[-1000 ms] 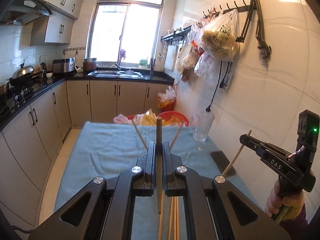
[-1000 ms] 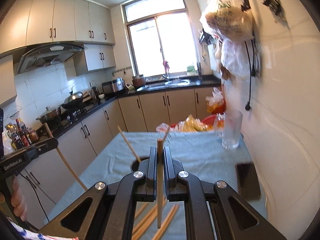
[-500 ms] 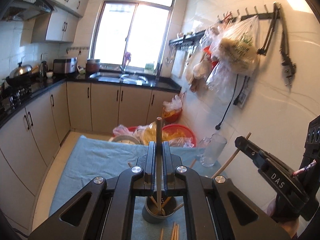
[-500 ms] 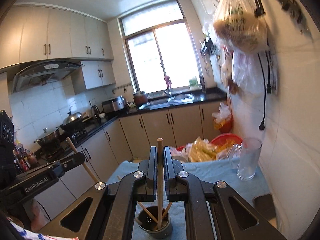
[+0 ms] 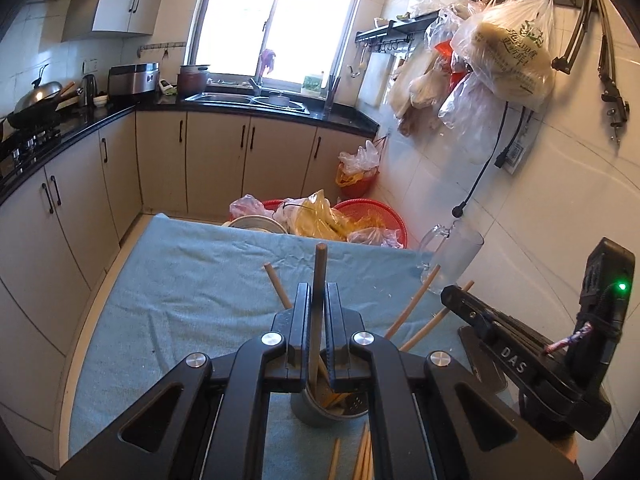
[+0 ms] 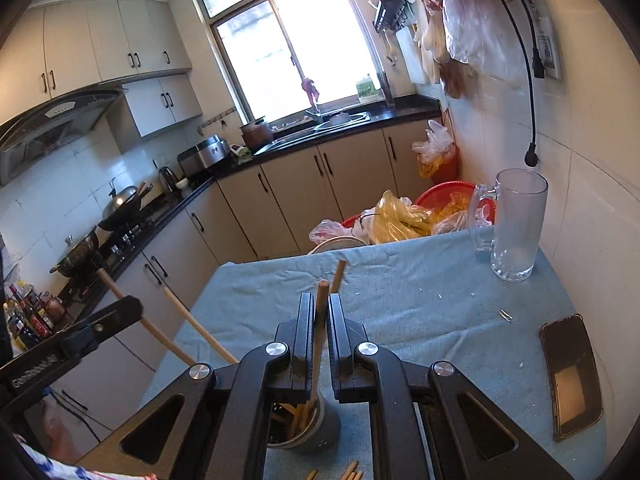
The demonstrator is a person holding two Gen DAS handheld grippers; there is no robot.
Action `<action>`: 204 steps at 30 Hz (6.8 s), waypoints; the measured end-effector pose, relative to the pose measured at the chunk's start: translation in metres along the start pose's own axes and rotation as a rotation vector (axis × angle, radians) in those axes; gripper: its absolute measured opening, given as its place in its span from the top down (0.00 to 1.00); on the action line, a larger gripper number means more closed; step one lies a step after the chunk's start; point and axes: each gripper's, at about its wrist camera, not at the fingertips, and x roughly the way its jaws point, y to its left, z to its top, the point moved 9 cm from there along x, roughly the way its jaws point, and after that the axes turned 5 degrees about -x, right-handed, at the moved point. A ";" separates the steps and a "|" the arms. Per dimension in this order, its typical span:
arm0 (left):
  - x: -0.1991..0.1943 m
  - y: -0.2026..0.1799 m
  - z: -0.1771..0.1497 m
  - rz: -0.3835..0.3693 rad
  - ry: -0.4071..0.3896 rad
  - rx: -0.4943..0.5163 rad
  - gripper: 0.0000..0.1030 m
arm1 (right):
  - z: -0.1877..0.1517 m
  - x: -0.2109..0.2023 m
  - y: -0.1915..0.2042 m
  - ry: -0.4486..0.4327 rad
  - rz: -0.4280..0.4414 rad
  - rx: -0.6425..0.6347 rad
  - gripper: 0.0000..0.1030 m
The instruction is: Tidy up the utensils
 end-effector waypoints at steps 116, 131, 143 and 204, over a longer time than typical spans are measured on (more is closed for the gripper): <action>-0.077 0.011 -0.141 -0.003 0.125 0.043 0.95 | -0.146 -0.129 -0.027 0.124 -0.110 -0.144 0.94; -0.165 -0.014 -0.162 -0.011 -0.017 0.173 0.95 | -0.141 -0.193 0.012 0.000 -0.071 -0.201 0.94; -0.175 -0.022 -0.165 0.010 -0.028 0.191 0.95 | -0.142 -0.208 0.015 -0.029 -0.068 -0.216 0.94; -0.006 -0.011 0.017 0.019 -0.058 -0.012 0.95 | 0.023 -0.038 0.017 -0.108 -0.006 -0.051 0.94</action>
